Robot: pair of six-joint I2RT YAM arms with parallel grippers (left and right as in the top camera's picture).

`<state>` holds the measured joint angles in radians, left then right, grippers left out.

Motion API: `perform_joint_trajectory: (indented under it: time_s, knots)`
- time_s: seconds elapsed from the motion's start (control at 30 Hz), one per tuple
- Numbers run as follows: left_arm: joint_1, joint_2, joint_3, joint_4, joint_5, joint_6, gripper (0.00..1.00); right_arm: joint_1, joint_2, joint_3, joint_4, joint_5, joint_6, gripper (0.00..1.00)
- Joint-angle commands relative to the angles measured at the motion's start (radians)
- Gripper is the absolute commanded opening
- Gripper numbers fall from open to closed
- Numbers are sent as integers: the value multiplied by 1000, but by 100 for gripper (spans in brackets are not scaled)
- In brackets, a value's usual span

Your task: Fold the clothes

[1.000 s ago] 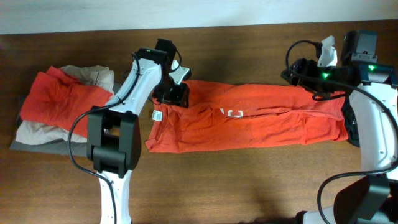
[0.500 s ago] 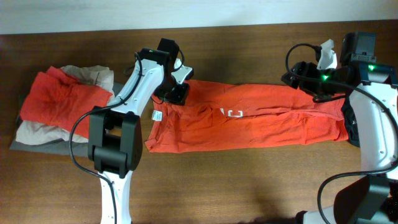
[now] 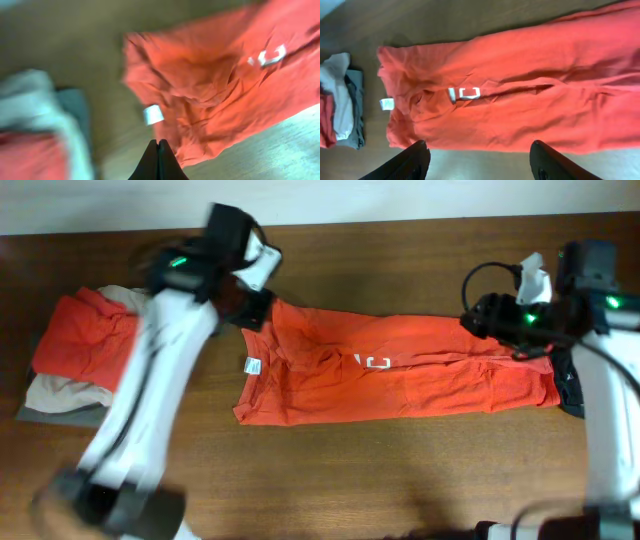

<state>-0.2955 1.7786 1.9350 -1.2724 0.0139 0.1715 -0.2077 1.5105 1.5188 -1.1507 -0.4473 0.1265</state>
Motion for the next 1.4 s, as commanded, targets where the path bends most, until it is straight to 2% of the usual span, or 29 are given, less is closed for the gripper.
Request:
perform_joint_trajectory:
  time_s: [0.0, 0.1, 0.17, 0.2, 0.27, 0.3, 0.33, 0.4, 0.47, 0.63, 0.77, 0.9, 1.1, 1.3, 1.37]
  knots:
    - [-2, -206, -21, -14, -102, 16, 1, -2, -200, 5, -43, 110, 20, 70]
    - [-2, -308, -127, 7, -117, -7, 1, -2, -308, 5, -83, 178, 50, 72]
    - [-2, -382, -258, 54, -154, -56, 1, -2, -381, 5, -101, 230, 84, 75]
    - [-2, -422, -346, 101, -195, -100, 7, -2, -413, 5, -105, 251, 90, 78]
    - [4, -476, -508, 240, -214, -143, 33, -2, -453, 5, -105, 277, 92, 87]
    - [12, -495, -591, 331, -185, -161, 41, -2, -464, 5, -104, 283, 92, 90]
    - [24, -502, -672, 438, -118, -175, 47, -2, -468, 4, -102, 283, 92, 93]
    - [51, -478, -792, 612, 63, -181, 52, -2, -460, 4, -100, 283, 99, 97]
    - [75, -412, -864, 717, 190, -231, 53, -2, -433, 3, -102, 275, 101, 98]
    - [114, -129, -872, 826, 482, -320, 53, -2, -338, 3, -117, 267, 115, 98]
    - [115, 28, -872, 929, 595, -397, 51, -2, -278, 3, -138, 254, 115, 98]
    - [115, 104, -872, 984, 599, -429, 48, -2, -241, 3, -156, 249, 115, 98]
    - [115, 108, -872, 1028, 581, -425, 48, -2, -234, 3, -158, 249, 114, 98]
    - [115, 108, -872, 1033, 502, -425, 47, -2, -234, 3, -158, 249, 114, 98]
    - [115, 108, -872, 1034, 500, -425, 42, -2, -234, 3, -156, 249, 114, 98]
